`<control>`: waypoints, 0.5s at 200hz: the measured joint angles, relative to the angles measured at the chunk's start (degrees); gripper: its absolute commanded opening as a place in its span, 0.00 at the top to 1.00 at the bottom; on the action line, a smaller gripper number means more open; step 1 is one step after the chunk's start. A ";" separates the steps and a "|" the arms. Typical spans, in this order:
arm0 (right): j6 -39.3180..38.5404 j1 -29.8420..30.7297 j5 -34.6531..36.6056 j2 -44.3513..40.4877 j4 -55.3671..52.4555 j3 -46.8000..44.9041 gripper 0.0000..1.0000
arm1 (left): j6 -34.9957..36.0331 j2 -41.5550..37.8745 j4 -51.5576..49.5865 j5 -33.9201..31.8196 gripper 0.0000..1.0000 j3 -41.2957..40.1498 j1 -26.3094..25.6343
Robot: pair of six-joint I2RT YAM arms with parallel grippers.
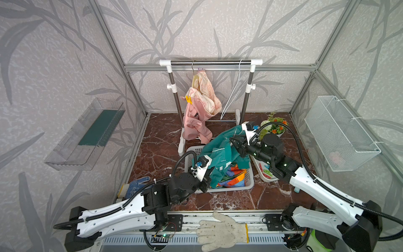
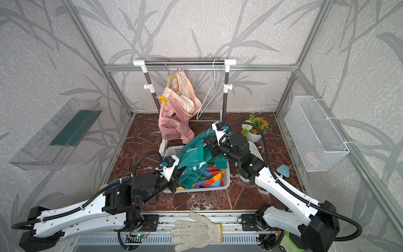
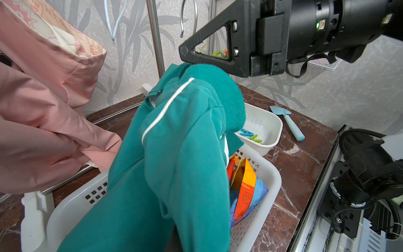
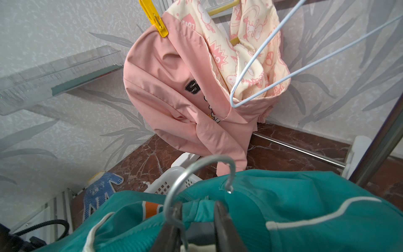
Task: Remove the clothespins securing jackets to the hanger
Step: Remove the jacket from the hanger.
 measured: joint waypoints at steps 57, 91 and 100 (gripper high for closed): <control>0.28 0.31 2.36 1.33 -4.90 2.14 1.00 | -1.20 -3.69 0.70 0.02 0.57 -0.57 0.52; 1.49 0.31 4.42 3.26 -8.48 4.98 1.00 | -2.03 -6.73 0.15 0.07 0.49 -0.57 0.70; 1.99 0.31 4.79 3.65 -9.09 5.53 1.00 | -2.05 -7.19 -0.35 0.07 0.50 -0.52 0.81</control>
